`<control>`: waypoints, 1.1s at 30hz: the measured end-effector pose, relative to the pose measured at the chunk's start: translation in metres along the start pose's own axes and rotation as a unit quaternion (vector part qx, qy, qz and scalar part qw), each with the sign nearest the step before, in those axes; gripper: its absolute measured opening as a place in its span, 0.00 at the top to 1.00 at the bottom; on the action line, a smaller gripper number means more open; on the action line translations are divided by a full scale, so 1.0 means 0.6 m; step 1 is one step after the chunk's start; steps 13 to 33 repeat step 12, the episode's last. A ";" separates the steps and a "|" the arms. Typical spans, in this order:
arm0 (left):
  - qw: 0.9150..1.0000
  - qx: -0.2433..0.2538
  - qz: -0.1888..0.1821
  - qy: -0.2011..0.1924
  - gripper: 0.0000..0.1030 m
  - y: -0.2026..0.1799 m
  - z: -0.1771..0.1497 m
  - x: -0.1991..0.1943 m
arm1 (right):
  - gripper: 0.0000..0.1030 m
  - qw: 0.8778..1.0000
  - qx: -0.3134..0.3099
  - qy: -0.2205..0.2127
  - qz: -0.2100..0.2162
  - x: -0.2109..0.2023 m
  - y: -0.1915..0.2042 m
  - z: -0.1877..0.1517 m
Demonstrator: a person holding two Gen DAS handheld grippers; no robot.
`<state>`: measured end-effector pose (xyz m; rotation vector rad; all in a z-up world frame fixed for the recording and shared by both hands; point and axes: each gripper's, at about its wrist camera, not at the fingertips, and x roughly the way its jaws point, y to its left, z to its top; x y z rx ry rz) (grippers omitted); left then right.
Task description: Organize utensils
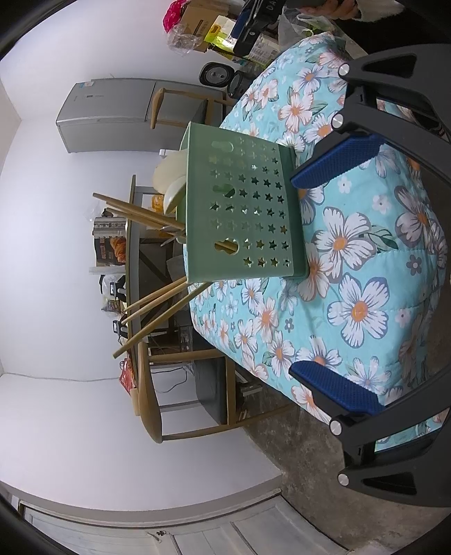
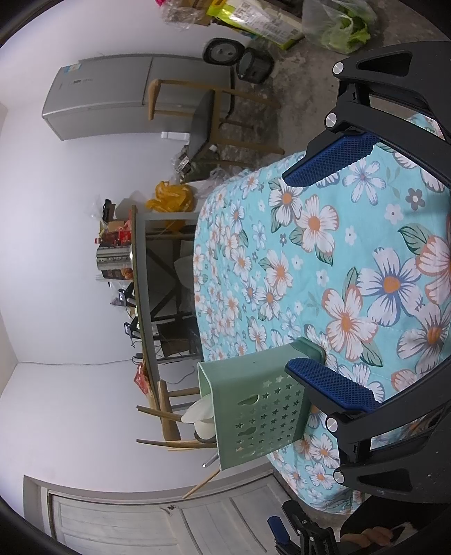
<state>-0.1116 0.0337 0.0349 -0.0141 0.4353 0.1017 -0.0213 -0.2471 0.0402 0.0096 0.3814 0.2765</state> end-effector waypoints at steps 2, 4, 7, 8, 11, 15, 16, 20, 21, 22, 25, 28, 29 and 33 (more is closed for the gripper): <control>1.000 -0.004 -0.004 0.001 0.05 0.003 0.000 0.000 | 0.08 1.000 -0.001 0.000 0.001 0.000 0.001 0.000; 1.000 -0.006 -0.015 0.000 0.05 0.004 -0.001 -0.001 | 0.08 1.000 -0.002 0.000 0.001 0.001 0.001 0.000; 1.000 -0.002 -0.008 0.012 0.05 0.000 -0.001 0.006 | 0.08 1.000 -0.002 0.000 0.002 0.000 0.001 0.000; 1.000 -0.002 -0.008 0.019 0.05 0.000 -0.001 0.010 | 0.08 1.000 -0.003 0.001 0.002 0.000 0.001 0.000; 1.000 -0.006 -0.011 0.028 0.05 0.003 -0.001 0.015 | 0.08 1.000 -0.004 0.001 0.002 0.000 0.002 0.001; 1.000 -0.009 -0.013 0.027 0.05 0.005 -0.001 0.014 | 0.08 1.000 -0.004 0.001 0.002 0.000 0.002 0.001; 1.000 -0.009 -0.013 0.027 0.05 0.005 -0.001 0.014 | 0.08 1.000 -0.004 0.001 0.002 0.000 0.002 0.001; 1.000 -0.009 -0.013 0.027 0.05 0.005 -0.001 0.014 | 0.08 1.000 -0.004 0.001 0.002 0.000 0.002 0.001; 1.000 -0.009 -0.013 0.027 0.05 0.005 -0.001 0.014 | 0.08 1.000 -0.004 0.001 0.002 0.000 0.002 0.001; 1.000 -0.009 -0.013 0.027 0.05 0.005 -0.001 0.014 | 0.08 1.000 -0.004 0.001 0.002 0.000 0.002 0.001; 1.000 -0.009 -0.013 0.027 0.05 0.005 -0.001 0.014 | 0.08 1.000 -0.004 0.001 0.002 0.000 0.002 0.001; 1.000 -0.009 -0.013 0.027 0.05 0.005 -0.001 0.014 | 0.08 1.000 -0.004 0.001 0.002 0.000 0.002 0.001; 1.000 -0.009 -0.013 0.027 0.05 0.005 -0.001 0.014 | 0.08 1.000 -0.004 0.001 0.002 0.000 0.002 0.001; 1.000 -0.009 -0.013 0.027 0.05 0.005 -0.001 0.014 | 0.08 1.000 -0.004 0.001 0.002 0.000 0.002 0.001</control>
